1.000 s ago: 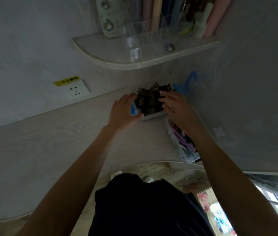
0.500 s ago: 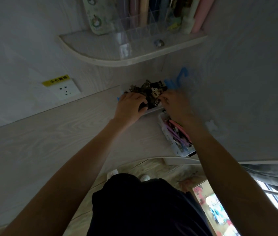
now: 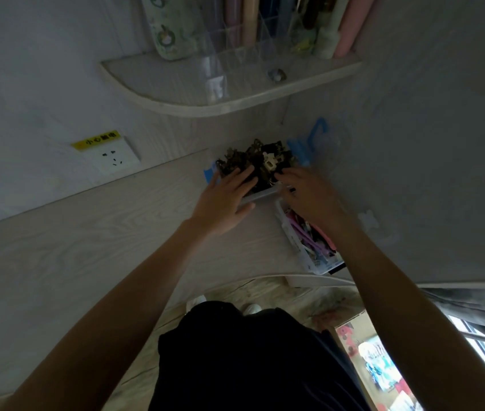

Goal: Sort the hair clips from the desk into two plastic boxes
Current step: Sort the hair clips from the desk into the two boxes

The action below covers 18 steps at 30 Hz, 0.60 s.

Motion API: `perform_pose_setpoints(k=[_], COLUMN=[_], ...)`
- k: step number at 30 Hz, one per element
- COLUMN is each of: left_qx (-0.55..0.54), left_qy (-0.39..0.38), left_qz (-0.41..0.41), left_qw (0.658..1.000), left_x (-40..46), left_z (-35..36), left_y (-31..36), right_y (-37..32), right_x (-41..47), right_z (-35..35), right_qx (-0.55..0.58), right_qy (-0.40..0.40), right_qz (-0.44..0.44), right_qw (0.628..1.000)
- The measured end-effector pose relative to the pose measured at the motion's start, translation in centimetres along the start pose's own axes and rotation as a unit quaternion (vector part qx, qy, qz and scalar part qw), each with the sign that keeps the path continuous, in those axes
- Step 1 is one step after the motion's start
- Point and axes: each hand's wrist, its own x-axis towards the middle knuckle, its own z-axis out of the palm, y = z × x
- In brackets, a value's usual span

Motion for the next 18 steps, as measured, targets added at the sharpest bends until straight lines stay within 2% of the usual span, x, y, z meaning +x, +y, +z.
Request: perform_pose_setpoints(k=[2,5,6,10,13,15,17,18], left_qx=[0.018,0.03,0.036,0.013,-0.006,-0.001,-0.017,-0.051], left_qy=[-0.025,-0.026,-0.023,0.001,0.044,0.045,0.035,0.036], left_qz=[-0.012,-0.01,-0.008,-0.016,-0.068,-0.078,-0.074,-0.068], left_qw=[0.999,0.999,0.999,1.0,0.997,0.996,0.997,0.996], left_x=[0.1,0.1,0.1,-0.4,-1.1,-1.5,-1.5,-1.3], left_z=[0.4,0.2,0.2,0.5,0.7,0.8,0.8,0.6], left_y=[0.3,0.2,0.2,0.2,-0.3,-0.6,-0.5,-0.4], right_y=[0.1,-0.5,-0.9,-1.9,-1.7,-1.5,-1.3,-1.3], right_x=[0.1,1.7,2.3,3.4,3.4,3.1,2.2,1.6], right_z=[-0.5,-1.1,-1.1,0.9,0.8,0.2,-0.6,-1.0], right_qx=[-0.002,-0.016,-0.016,-0.071,-0.077,-0.061,0.009,0.041], right_qy=[-0.003,0.055,0.043,-0.092,-0.107,-0.123,-0.089,-0.033], right_qz=[-0.01,-0.008,-0.003,-0.012,-0.005,-0.003,0.002,0.002], right_qw=[1.0,0.998,0.999,0.993,0.991,0.99,0.996,0.999])
